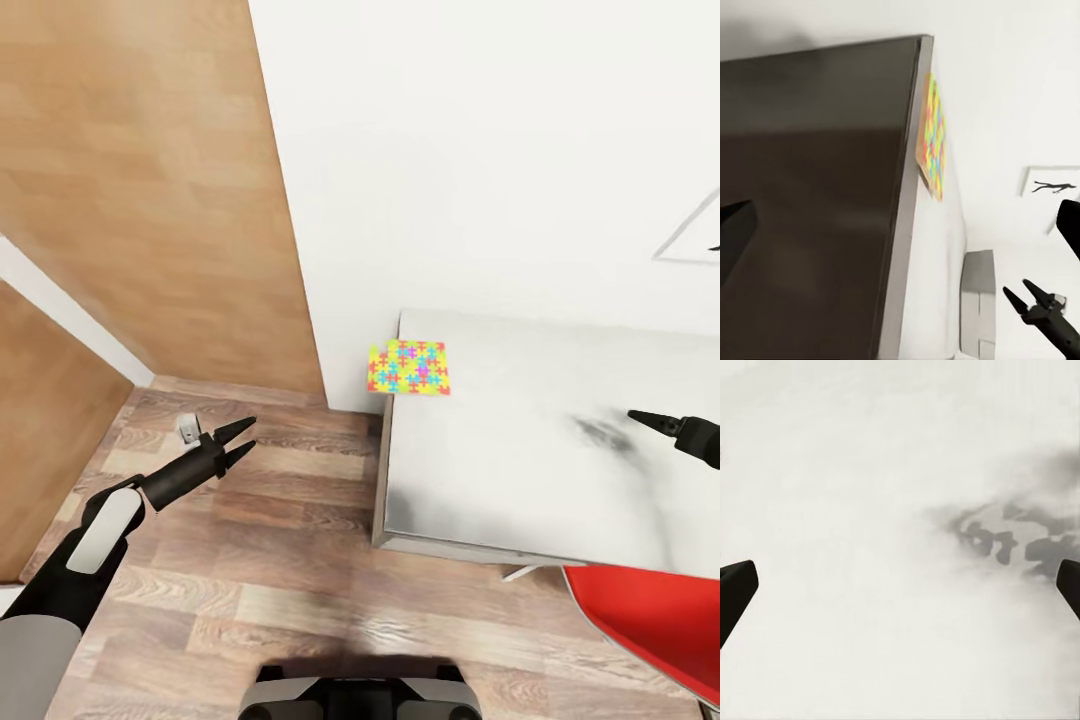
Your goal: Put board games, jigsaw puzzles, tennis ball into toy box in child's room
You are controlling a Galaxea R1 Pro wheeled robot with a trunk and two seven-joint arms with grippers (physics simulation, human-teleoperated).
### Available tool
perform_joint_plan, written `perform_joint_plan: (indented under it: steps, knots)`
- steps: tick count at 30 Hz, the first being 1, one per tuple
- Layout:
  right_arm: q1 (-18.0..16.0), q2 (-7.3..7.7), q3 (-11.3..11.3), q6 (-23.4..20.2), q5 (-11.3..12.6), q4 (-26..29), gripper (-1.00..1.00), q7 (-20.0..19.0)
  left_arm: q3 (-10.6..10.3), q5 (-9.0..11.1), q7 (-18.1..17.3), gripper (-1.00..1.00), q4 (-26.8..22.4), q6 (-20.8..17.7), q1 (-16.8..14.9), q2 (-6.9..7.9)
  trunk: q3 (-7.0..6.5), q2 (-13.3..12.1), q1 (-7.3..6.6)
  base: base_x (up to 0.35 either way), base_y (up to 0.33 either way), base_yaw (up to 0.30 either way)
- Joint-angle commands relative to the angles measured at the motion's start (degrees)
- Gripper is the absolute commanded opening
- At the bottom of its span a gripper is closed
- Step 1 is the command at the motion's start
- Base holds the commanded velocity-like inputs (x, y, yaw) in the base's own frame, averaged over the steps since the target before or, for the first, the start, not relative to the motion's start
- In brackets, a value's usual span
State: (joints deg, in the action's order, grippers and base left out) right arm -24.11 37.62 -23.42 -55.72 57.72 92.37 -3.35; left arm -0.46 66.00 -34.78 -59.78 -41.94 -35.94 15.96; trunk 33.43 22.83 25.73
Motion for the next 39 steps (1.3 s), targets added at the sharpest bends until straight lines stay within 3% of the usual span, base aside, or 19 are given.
perform_joint_plan:
  steps: [1, 18, 39]
  knots:
    - [-0.1, 0.0, -0.1, -0.3, -0.3, 0.0, 1.0, -0.4, -0.1, 0.3, 0.0, 1.0, 0.0, -0.2, 0.0, 0.03, 0.07, 0.1, 0.05, 0.234, 0.078, -0.057]
    - [-0.1, 0.0, -0.1, -0.4, -0.3, 0.0, 1.0, -0.6, -0.2, 0.3, 0.4, 1.0, 1.6, 0.5, -0.1, -0.03, 0.07, 0.1, 0.05, 0.278, 0.045, -0.017]
    - [-0.1, 0.06, -0.1, -0.4, -0.3, 0.1, 1.0, -0.6, 0.0, -2.7, 0.8, 1.0, 2.6, 0.8, -0.5, -0.16, 0.07, 0.1, 0.05, 0.043, 0.007, -0.001]
